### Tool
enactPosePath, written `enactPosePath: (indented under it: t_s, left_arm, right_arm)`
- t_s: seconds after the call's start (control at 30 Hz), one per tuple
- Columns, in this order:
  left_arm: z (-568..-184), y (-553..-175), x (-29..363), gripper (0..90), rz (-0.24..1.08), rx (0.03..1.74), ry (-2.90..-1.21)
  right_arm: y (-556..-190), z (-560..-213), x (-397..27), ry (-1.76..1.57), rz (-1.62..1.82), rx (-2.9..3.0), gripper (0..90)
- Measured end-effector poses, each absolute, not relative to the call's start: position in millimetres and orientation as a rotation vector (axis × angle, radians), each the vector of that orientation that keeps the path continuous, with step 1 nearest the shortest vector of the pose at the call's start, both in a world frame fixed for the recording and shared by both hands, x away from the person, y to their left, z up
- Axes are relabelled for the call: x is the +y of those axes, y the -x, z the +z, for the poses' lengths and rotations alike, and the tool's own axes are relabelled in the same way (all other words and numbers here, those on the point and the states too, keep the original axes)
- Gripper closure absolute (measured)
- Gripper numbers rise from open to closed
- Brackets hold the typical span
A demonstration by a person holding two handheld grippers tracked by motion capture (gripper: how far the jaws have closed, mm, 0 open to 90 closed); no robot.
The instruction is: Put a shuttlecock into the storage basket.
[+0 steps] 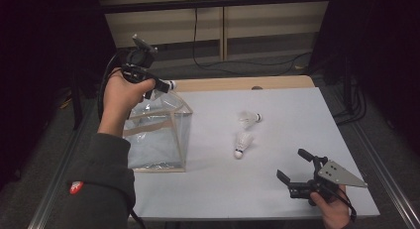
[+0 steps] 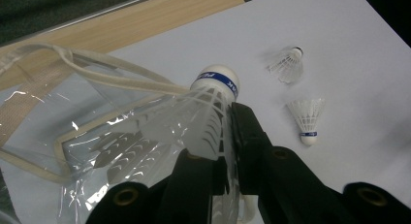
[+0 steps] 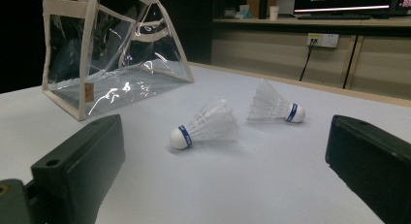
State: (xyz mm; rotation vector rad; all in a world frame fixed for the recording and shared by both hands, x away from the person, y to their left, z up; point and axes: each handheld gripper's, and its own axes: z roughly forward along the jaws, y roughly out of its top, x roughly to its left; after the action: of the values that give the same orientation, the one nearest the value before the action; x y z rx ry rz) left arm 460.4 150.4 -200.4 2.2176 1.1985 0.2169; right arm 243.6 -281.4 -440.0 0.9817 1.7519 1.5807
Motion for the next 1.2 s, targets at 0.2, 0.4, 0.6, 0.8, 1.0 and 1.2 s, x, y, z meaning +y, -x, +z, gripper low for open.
enactPosePath:
  t_s: [0.2, 0.4, 0.6, 0.8, 1.0, 1.2]
  left_arm:
    - [-201.8, -461.4, 151.8, 86.5, 0.230, 1.215, -2.211]
    - [-202.5, -463.2, 154.4, 86.5, 0.236, 1.235, -2.203]
    - [-203.8, -464.8, 158.1, 86.5, 0.235, 1.251, -2.199]
    - [-205.1, -465.9, 162.4, 86.5, 0.245, 1.269, -2.192]
    - [-206.3, -466.8, 167.8, 86.4, 0.269, 1.294, -2.170]
    - [-207.6, -468.6, 174.5, 86.4, 0.279, 1.318, -2.164]
  right_arm:
    - [-244.0, -440.0, -281.7, -0.981, 1.581, 1.749, 0.2]
    - [-243.9, -440.1, -281.7, -0.981, 1.581, 1.750, 0.2]
    - [-243.9, -439.8, -282.0, -0.981, 1.580, 1.748, 0.2]
    - [-244.1, -439.8, -281.8, -0.977, 1.581, 1.745, 0.2]
    - [-244.0, -439.9, -282.5, -0.986, 1.582, 1.747, 0.3]
    - [-243.9, -439.8, -282.3, -0.985, 1.582, 1.748, 0.3]
